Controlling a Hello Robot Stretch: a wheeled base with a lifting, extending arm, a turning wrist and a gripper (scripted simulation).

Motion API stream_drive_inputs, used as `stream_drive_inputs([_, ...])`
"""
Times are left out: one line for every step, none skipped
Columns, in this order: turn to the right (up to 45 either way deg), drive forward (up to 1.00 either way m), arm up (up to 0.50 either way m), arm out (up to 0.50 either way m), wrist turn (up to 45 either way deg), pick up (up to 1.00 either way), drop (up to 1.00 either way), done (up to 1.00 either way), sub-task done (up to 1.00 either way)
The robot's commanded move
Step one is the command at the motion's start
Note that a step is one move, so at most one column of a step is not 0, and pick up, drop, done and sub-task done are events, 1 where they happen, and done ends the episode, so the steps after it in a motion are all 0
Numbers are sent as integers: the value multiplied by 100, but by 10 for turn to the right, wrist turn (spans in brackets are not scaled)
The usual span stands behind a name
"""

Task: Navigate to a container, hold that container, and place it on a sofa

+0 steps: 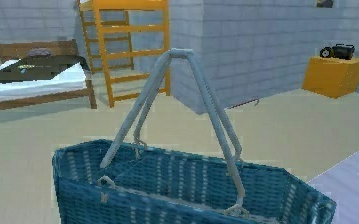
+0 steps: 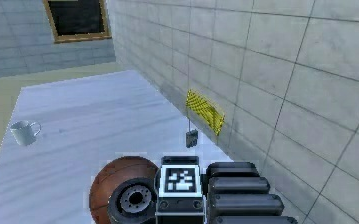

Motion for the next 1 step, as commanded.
stream_drive_inputs([450,0,0,0,0,0,0,0,0])
